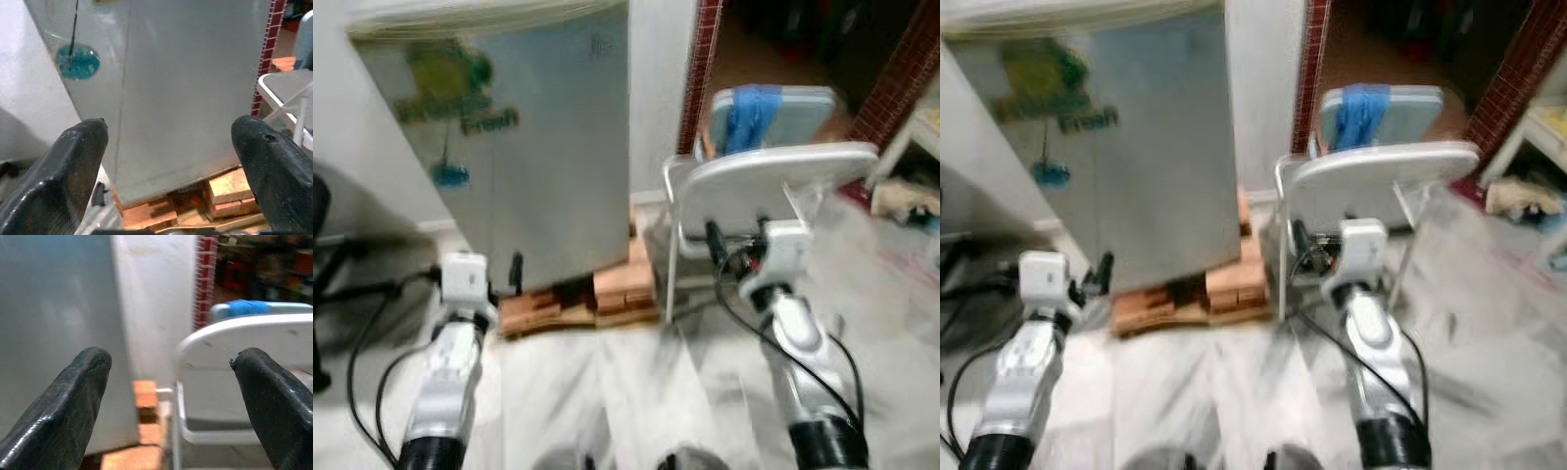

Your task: Restocking fridge

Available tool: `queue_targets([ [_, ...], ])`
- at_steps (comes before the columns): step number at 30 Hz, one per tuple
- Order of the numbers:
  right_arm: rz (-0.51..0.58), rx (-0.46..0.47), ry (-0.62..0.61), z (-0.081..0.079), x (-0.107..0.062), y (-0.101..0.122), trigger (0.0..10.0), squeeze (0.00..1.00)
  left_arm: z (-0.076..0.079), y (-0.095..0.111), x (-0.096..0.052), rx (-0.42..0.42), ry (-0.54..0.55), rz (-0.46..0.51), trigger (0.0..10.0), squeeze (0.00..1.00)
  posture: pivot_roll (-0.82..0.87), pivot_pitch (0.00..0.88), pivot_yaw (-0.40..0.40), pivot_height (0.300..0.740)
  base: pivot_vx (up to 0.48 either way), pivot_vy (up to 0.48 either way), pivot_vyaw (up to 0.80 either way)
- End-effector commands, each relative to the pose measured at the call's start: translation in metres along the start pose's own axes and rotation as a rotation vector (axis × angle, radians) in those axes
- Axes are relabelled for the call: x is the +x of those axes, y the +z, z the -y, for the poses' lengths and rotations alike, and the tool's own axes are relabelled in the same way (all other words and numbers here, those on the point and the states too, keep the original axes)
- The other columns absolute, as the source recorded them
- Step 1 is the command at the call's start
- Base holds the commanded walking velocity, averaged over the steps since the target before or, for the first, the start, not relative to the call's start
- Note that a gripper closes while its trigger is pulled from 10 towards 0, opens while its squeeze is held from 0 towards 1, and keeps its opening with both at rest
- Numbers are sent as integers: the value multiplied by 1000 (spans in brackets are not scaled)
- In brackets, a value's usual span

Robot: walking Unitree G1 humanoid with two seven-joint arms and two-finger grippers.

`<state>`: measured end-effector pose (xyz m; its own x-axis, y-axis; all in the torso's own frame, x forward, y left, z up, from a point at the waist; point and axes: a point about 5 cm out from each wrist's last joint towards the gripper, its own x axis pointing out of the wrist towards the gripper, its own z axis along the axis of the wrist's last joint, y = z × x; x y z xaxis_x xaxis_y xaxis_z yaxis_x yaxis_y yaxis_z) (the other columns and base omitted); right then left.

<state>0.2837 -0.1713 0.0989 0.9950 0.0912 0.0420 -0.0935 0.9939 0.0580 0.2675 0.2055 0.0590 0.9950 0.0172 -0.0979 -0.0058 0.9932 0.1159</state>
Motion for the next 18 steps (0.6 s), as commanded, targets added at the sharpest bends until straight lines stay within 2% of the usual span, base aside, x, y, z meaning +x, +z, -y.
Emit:
queue_targets([
  [1,32,23,-20,1,3,9,10000,0,-8,3,3,15,17,6,10000,0,-69,5,3,740,0,480,0],
  [7,80,12,-97,18,5,23,10000,0,-5,8,7,16,-2,17,10000,0,-69,12,26,740,0,480,0],
  [11,52,19,-151,28,7,17,10000,0,-4,13,9,22,-14,38,10000,0,-46,17,19,740,0,480,0],
  [13,34,22,-169,27,6,15,10000,0,-8,14,6,14,0,45,10000,0,-44,10,17,740,0,358,0],
  [18,13,5,-160,18,2,15,10000,0,-10,12,2,11,9,47,10000,0,-56,10,5,740,0,0,0],
])
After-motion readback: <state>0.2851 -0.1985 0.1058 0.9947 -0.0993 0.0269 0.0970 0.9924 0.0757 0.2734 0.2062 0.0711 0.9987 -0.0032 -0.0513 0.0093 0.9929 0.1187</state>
